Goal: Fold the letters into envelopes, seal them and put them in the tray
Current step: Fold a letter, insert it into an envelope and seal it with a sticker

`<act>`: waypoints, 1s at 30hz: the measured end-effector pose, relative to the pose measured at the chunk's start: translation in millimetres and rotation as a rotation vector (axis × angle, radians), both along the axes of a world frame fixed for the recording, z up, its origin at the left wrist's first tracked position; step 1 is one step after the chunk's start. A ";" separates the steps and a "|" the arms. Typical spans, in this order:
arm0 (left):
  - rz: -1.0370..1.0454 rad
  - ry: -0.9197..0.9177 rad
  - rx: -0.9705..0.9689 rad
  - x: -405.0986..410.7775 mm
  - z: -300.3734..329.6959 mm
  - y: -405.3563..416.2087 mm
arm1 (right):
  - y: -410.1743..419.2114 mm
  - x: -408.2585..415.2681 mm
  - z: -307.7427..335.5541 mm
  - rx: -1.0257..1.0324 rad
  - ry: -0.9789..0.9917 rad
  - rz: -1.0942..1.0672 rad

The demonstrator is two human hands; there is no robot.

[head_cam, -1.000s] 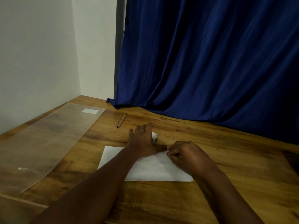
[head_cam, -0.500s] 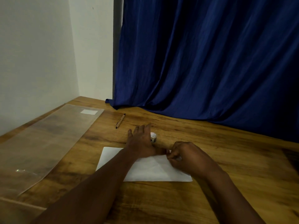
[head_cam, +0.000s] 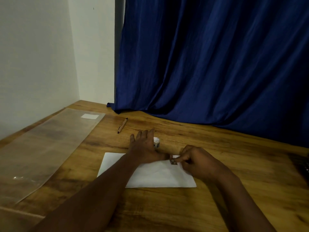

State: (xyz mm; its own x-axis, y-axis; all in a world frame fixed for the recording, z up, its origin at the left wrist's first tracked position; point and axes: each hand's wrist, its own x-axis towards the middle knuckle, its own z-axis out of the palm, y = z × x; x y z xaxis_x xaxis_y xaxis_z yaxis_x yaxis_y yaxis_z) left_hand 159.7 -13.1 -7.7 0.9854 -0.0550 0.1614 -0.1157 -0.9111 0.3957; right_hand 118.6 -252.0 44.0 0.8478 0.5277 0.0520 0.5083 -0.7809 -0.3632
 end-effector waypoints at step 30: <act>0.039 -0.477 -0.302 -24.4 18.8 -6.0 | 15.8 -0.2 -9.8 -0.018 -0.018 -0.160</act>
State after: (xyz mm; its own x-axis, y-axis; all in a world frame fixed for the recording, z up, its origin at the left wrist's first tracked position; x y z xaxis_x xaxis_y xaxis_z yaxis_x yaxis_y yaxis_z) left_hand 135.3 -19.1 11.1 0.8001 0.0979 0.5918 -0.3139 -0.7724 0.5521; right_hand 118.5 -236.1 34.2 0.9201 0.3873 0.0592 0.3833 -0.8586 -0.3403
